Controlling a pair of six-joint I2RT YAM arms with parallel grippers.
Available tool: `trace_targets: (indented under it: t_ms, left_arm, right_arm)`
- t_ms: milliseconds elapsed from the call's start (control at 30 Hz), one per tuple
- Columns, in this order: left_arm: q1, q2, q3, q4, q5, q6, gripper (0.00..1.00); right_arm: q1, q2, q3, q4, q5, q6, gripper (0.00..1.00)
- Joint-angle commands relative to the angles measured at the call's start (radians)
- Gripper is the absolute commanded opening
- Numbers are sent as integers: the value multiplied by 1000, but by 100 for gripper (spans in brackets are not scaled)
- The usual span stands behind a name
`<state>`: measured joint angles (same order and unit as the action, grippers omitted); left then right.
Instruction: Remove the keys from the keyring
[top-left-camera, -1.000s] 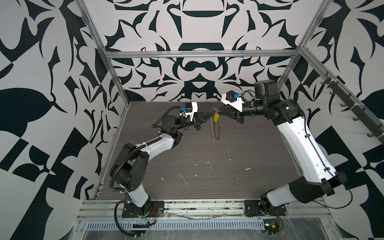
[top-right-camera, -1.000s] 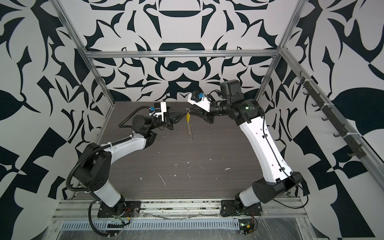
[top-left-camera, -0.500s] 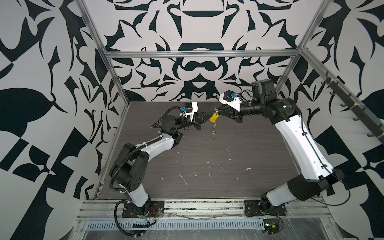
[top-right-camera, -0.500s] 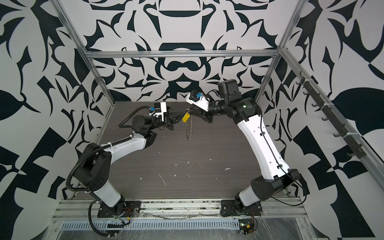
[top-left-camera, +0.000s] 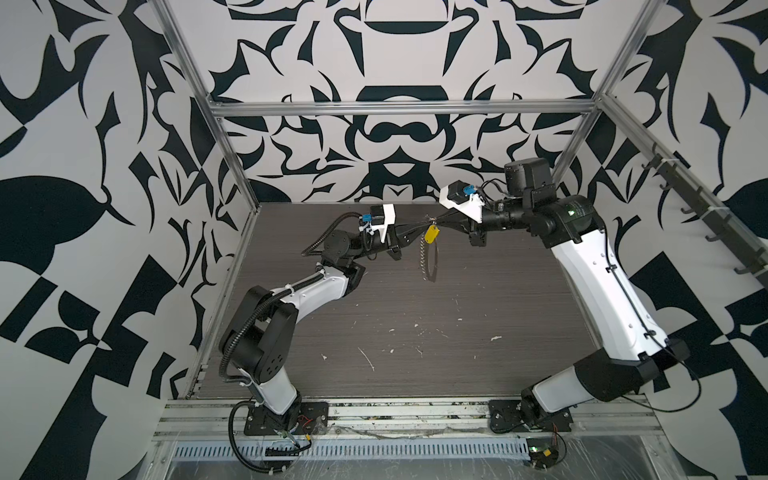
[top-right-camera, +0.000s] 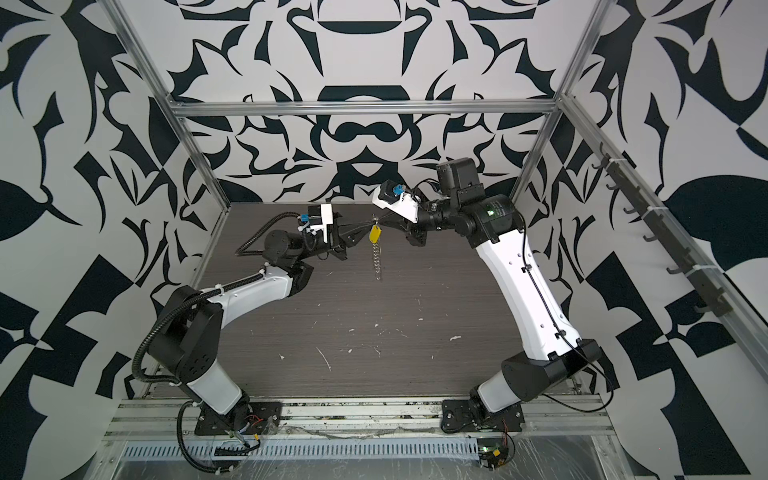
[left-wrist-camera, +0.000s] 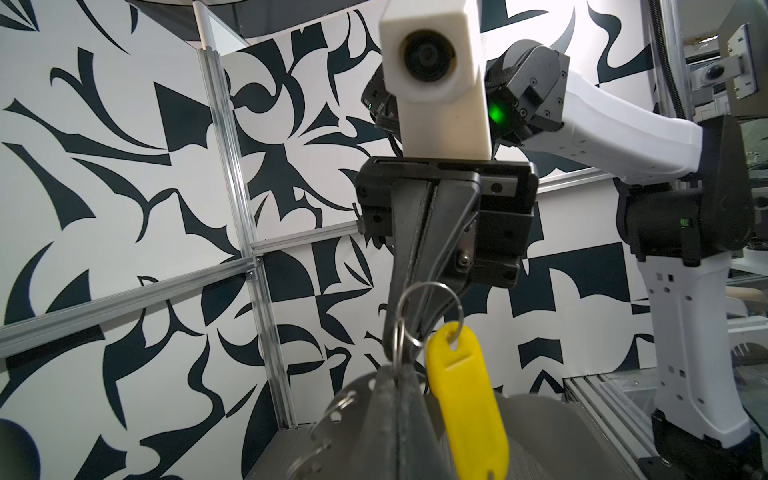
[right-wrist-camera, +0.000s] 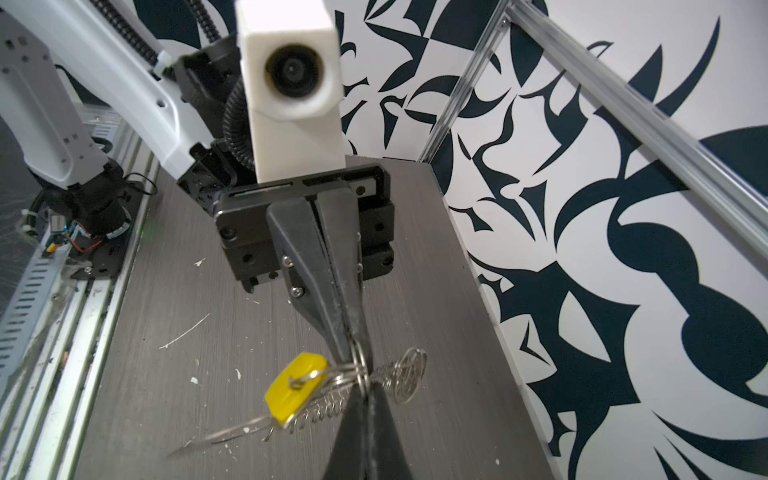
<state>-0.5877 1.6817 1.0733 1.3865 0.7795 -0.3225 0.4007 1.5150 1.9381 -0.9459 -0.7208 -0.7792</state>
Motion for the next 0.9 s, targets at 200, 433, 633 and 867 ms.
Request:
trace_targets:
  t_ms: [200, 433, 633, 867]
  left_arm:
    - [7, -16, -38, 54, -67, -32, 47]
    - [62, -81, -147, 54, -123, -115, 60]
    - [78, -214, -220, -150, -179, -214, 55]
    - [17, -392, -155, -682, -287, -136, 52]
  right_arm:
    - [4, -30, -1, 12, 48, -8, 0]
    - [4, -58, -96, 83, 117, 13, 0]
    - [7, -117, -263, 233, 184, 45, 0]
    - [35, -130, -336, 304, 268, 68, 0]
